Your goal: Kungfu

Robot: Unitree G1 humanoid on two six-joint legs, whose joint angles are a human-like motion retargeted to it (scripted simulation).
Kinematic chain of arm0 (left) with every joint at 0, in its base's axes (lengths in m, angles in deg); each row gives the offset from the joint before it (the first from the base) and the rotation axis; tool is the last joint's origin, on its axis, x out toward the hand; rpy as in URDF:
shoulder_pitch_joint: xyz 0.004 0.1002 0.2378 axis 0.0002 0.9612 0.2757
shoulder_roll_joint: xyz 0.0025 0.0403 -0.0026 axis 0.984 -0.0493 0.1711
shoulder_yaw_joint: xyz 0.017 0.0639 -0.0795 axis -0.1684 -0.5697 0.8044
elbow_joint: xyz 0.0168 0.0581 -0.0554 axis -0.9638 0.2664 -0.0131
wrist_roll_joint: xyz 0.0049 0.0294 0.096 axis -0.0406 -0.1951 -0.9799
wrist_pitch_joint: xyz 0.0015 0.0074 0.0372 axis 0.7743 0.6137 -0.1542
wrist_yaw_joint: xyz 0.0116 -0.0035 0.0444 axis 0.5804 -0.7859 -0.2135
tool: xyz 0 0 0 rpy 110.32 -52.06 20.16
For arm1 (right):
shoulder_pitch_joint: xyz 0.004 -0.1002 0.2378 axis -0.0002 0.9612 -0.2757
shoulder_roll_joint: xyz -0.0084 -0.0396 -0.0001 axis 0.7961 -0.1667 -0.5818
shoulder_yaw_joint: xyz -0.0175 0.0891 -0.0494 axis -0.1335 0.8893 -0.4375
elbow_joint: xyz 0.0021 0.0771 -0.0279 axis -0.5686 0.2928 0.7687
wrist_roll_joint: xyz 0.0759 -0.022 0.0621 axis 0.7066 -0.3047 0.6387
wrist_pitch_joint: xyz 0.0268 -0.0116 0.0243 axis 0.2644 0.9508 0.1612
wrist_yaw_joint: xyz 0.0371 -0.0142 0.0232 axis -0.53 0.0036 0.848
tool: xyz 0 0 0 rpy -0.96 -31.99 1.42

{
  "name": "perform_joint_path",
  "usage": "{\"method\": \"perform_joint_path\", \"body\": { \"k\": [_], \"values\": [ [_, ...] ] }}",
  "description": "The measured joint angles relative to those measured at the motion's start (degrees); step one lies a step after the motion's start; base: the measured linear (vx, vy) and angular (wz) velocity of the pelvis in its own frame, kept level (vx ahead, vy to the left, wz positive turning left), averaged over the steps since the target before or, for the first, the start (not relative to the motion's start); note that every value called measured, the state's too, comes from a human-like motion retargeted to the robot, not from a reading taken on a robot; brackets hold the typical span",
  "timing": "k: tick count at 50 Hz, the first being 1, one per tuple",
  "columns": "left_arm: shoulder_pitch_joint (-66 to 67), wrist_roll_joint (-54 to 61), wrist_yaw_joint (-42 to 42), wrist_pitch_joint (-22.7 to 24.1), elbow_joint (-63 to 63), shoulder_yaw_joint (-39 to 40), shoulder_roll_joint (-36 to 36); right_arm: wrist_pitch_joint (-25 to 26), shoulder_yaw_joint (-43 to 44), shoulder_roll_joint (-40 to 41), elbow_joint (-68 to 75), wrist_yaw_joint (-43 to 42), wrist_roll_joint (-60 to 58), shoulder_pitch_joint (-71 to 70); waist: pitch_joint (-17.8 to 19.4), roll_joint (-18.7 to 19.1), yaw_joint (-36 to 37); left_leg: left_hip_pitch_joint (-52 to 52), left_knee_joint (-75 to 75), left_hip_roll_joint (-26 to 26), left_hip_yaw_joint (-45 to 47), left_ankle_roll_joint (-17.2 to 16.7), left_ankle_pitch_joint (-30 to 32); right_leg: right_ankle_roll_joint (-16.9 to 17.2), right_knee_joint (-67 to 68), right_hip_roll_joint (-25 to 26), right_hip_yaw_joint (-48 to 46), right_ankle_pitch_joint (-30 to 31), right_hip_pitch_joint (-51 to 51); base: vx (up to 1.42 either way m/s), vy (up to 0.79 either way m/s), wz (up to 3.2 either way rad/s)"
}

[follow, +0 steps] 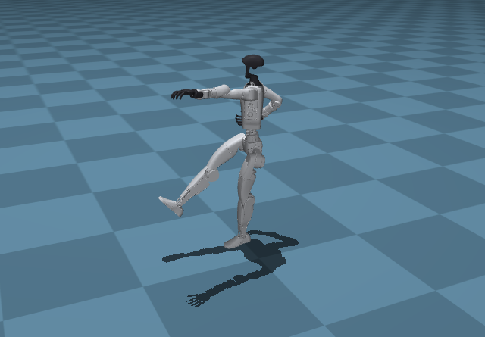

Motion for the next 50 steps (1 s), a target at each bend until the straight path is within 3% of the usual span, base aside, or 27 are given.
{"method": "perform_joint_path", "body": {
  "k": [2, 3, 5, 8, 10, 12, 15, 18, 20, 23, 24, 25, 26, 27, 28, 30, 32, 35, 37, 38, 42, 45, 50],
  "values": [
    [2.1, 1.9, 10.2, 11.1, -1.3, 1.5, 1.8, -2.2, 1.0, -1.9, -2.9, -1.4, -3.8, 0.4, 1.4, -0.1, -1.7, 2.3, -0.9, 0.5, 1.6, -0.3, -0.4, -2.5, 4.4, 2.0, 2.7, 3.4, -2.7, 0.10, -0.04, -0.31],
    [2.9, 1.8, 14.0, 14.6, -1.4, 2.7, 2.1, -2.3, 1.0, -3.3, -4.1, -1.5, -5.4, -0.5, 1.7, -0.2, -2.4, 2.5, -0.8, 0.9, 2.0, -0.2, -0.5, -3.1, 6.1, 3.0, 5.0, 5.5, -3.3, 0.08, -0.07, -0.01],
    [4.0, 3.4, 16.9, 15.0, -1.1, 5.0, 1.0, -1.5, 0.5, -5.1, -6.0, -1.3, -9.4, -2.7, 1.4, 0.3, -3.6, 1.1, 0.0, 1.4, 0.8, 0.7, -0.3, -2.2, 8.4, 3.0, 7.4, 7.6, -3.8, 0.05, -0.11, 0.41],
    [7.3, 3.5, 10.6, 13.5, -6.5, 6.0, -1.6, -1.2, -1.0, -7.1, -9.0, -3.5, -14.2, -7.6, -1.5, 0.4, -0.5, -2.4, 1.2, 0.8, -0.1, 1.2, -0.2, 0.3, 7.9, 0.1, 8.6, 5.9, -1.1, 0.03, -0.06, 0.20],
    [12.8, 4.7, 6.0, 12.6, -16.0, 6.9, -2.9, -3.3, -2.2, -9.0, -11.3, -7.7, -18.0, -12.1, -4.7, 0.2, 3.4, -5.5, 2.2, 0.4, -0.3, 1.0, 0.0, 0.3, 7.8, -1.5, 9.8, 3.0, 2.0, 0.07, 0.01, -0.32],
    [20.9, 11.6, 0.6, 13.7, -27.8, 8.7, -3.9, -5.7, -4.0, -11.9, -13.6, -13.2, -24.7, -18.7, -7.3, -0.3, 7.3, -8.6, 3.6, 0.0, -0.9, 0.5, 0.2, 2.5, 9.1, -2.9, 11.9, 0.2, 7.5, 0.09, 0.05, -0.25],
    [35.4, 29.2, -12.6, 18.4, -48.0, 13.4, -7.8, -5.5, -7.6, -16.2, -13.4, -20.4, -38.5, -35.8, -10.2, -1.8, 13.9, -12.9, 6.7, 0.4, -0.9, -0.8, -0.1, 6.1, 13.2, -5.5, 12.6, -3.2, 18.3, 0.01, -0.01, -0.18],
    [53.1, 58.1, -29.9, 22.7, -63.5, 15.3, -15.9, -2.8, -10.7, -20.3, -9.2, -24.9, -47.9, -60.9, -14.4, -4.0, 16.0, -20.8, 12.7, -0.4, -4.1, -1.9, -1.8, 10.5, 16.8, -10.9, 7.7, -8.5, 28.9, -0.09, -0.17, 0.80],
    [67.4, 75.2, -46.0, 21.1, -68.6, 16.9, -23.6, -0.8, -13.3, -21.8, -3.8, -27.6, -52.8, -80.0, -17.2, -6.6, 16.1, -26.7, 16.9, -2.6, -5.4, -1.5, -2.7, 11.4, 17.7, -15.4, 0.6, -10.2, 35.8, -0.12, -0.27, 1.14],
    [90.1, 93.7, -72.6, 7.6, -70.6, 17.8, -33.2, -1.2, -17.5, -24.0, 12.6, -30.6, -66.5, -107.3, -19.6, -12.6, 21.5, -35.5, 24.0, -4.2, -2.6, -0.4, -5.6, 9.9, 17.6, -19.8, -3.8, -10.8, 43.4, -0.30, -0.29, 0.09],
    [97.3, 100.4, -75.8, 2.4, -71.2, 17.0, -35.3, -2.6, -19.6, -25.3, 22.4, -31.3, -72.9, -116.4, -19.6, -15.8, 24.6, -39.2, 27.4, -3.6, -0.6, 0.0, -6.8, 10.5, 16.3, -20.4, -2.8, -9.5, 45.0, -0.46, -0.42, -0.90],
    [104.2, 107.5, -76.8, -2.7, -71.8, 16.1, -37.2, -4.4, -22.2, -26.6, 33.6, -32.1, -79.8, -125.7, -19.3, -19.5, 27.9, -43.0, 31.2, -2.5, 1.7, 0.4, -8.2, 11.6, 14.5, -20.8, -1.5, -7.7, 46.5, -0.51, -0.56, -1.12],
    [109.8, 114.5, -72.1, -4.5, -72.3, 16.4, -38.6, -3.7, -24.7, -27.2, 46.8, -33.1, -88.5, -134.1, -17.5, -22.6, 30.5, -44.9, 33.3, -1.4, 3.2, 0.8, -8.8, 14.1, 12.6, -21.5, -1.3, -5.4, 48.7, -0.54, -0.65, -0.99],
    [114.7, 120.1, -67.1, -5.1, -73.0, 16.8, -39.9, 0.2, -27.7, -27.9, 59.5, -33.4, -96.3, -142.1, -15.8, -25.4, 32.7, -47.2, 35.6, -0.4, 4.3, 1.3, -9.4, 16.5, 10.7, -21.7, -1.5, -5.1, 50.5, -0.55, -0.69, -0.49],
    [118.0, 122.7, -61.3, -3.6, -74.0, 17.6, -41.2, 10.4, -31.4, -29.0, 70.8, -32.2, -102.5, -149.6, -14.4, -27.2, 34.1, -50.1, 38.6, 0.3, 4.5, 1.8, -9.7, 18.7, 9.0, -21.3, -2.4, -8.5, 51.7, -0.47, -0.64, 0.08],
    [123.5, 121.9, -56.0, 0.0, -78.2, 19.3, -40.7, 27.7, -37.9, -30.8, 85.1, -20.3, -114.1, -160.0, -12.4, -28.9, 35.2, -55.0, 42.0, 0.6, 3.8, 3.6, -9.5, 18.7, 6.3, -20.6, -7.3, -16.5, 52.4, -0.34, -0.55, 0.62],
    [124.7, 117.6, -56.5, 1.1, -82.1, 18.9, -40.3, 23.6, -40.8, -33.9, 83.9, -16.0, -115.4, -164.1, -9.5, -29.5, 38.1, -57.8, 42.0, 1.5, 2.8, 3.5, -7.5, 17.9, 6.4, -20.0, -9.6, -22.6, 51.2, -0.44, -0.39, 0.33],
    [124.5, 114.5, -60.4, -0.2, -84.0, 16.8, -40.5, 12.6, -37.9, -36.8, 76.6, -33.9, -109.8, -162.0, -6.9, -28.1, 39.6, -60.0, 42.3, 2.6, 3.5, 4.2, -5.3, 18.6, 7.3, -17.9, -10.1, -27.3, 50.3, -0.33, -0.14, 0.45],
    [125.5, 112.4, -62.7, -0.4, -84.4, 17.3, -40.4, 0.6, -35.2, -35.6, 75.2, -40.6, -110.8, -157.7, -8.4, -26.5, 37.7, -60.2, 41.7, 3.4, 3.4, 4.3, -4.8, 18.0, 7.0, -16.3, -10.9, -27.6, 50.5, 0.02, 0.05, 0.52],
    [126.1, 111.2, -63.3, -0.2, -84.7, 18.0, -40.3, -0.8, -34.6, -34.9, 75.5, -41.5, -109.8, -156.0, -9.4, -26.0, 36.5, -60.4, 41.2, 3.5, 3.5, 4.2, -4.3, 17.9, 6.9, -15.8, -11.2, -27.4, 50.4, 0.08, 0.07, 0.52],
    [127.0, 110.0, -63.3, -0.4, -86.2, 20.3, -38.9, 5.4, -32.7, -33.6, 76.6, -36.6, -106.7, -152.3, -10.7, -26.1, 34.3, -58.7, 39.0, 5.5, 10.5, 5.2, -2.9, 18.0, 6.4, -16.3, -11.6, -25.1, 50.1, 0.08, 0.05, 0.43],
    [126.2, 108.3, -63.4, -2.5, -87.2, 21.9, -37.0, 5.9, -32.6, -34.8, 75.1, -36.7, -106.2, -150.7, -10.7, -26.6, 34.6, -55.6, 36.9, 5.8, 13.7, 5.7, -7.1, 18.0, 5.8, -16.9, -12.6, -21.9, 50.5, 0.13, 0.08, 0.20],
    [121.8, 104.0, -60.4, -6.6, -87.3, 29.7, -35.5, 2.8, -31.4, -33.2, 72.4, -42.0, -104.6, -146.4, -10.8, -25.9, 32.7, -49.0, 33.8, 4.2, 11.9, -0.9, -13.1, 18.6, 7.3, -16.7, -9.4, -10.2, 52.3, 0.32, 0.14, -0.20]
  ]
}}
